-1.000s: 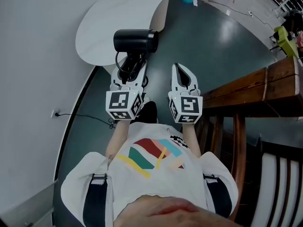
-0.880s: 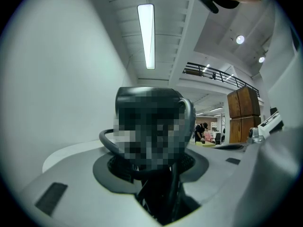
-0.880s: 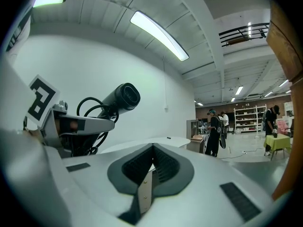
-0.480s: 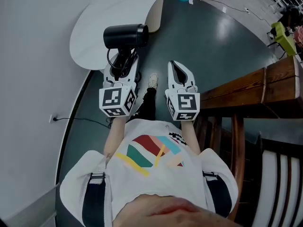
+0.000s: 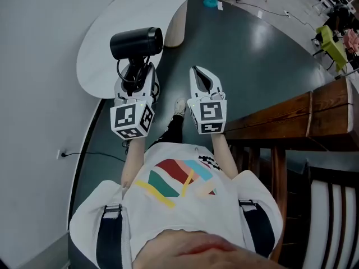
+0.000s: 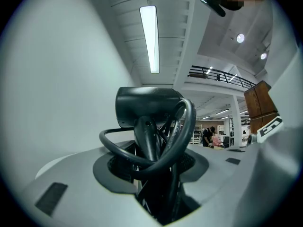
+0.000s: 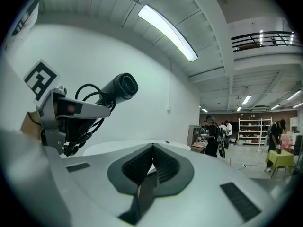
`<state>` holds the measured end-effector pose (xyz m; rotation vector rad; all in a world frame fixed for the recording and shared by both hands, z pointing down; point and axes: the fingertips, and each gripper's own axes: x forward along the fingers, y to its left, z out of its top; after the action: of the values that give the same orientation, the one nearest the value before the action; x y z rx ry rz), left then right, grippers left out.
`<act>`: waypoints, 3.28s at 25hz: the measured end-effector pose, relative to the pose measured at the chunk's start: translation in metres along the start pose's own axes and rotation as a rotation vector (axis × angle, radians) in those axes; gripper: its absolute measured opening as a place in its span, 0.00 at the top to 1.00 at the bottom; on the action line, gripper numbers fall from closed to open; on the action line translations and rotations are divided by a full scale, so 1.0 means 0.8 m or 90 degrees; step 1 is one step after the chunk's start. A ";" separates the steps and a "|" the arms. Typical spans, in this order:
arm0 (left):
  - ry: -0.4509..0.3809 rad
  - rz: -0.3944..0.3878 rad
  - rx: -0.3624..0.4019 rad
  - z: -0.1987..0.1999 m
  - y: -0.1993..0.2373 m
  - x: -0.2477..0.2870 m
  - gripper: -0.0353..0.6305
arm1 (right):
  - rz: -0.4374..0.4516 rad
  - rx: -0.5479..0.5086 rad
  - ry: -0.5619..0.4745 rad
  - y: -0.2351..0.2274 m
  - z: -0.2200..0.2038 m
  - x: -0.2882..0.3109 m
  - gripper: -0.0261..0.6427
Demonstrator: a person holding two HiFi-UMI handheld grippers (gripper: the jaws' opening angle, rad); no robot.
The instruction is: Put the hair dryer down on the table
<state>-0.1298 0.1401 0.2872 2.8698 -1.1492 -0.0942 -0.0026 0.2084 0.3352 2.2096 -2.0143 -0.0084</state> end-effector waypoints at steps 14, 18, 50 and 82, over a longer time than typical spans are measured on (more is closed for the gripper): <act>0.001 0.006 -0.010 -0.011 0.082 0.190 0.62 | 0.005 -0.006 0.022 -0.067 0.004 0.200 0.94; 0.004 0.003 -0.012 -0.006 0.103 0.259 0.62 | -0.003 0.004 0.023 -0.096 0.014 0.272 0.94; 0.023 0.089 -0.046 -0.041 0.174 0.522 0.62 | 0.087 0.038 0.013 -0.211 0.019 0.542 0.95; 0.030 0.172 -0.010 -0.036 0.194 0.509 0.62 | 0.165 0.020 -0.053 -0.193 0.054 0.558 0.95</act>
<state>0.0595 -0.2523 0.3111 2.6565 -1.5047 -0.0255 0.1889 -0.2250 0.3185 1.9790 -2.3465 -0.0411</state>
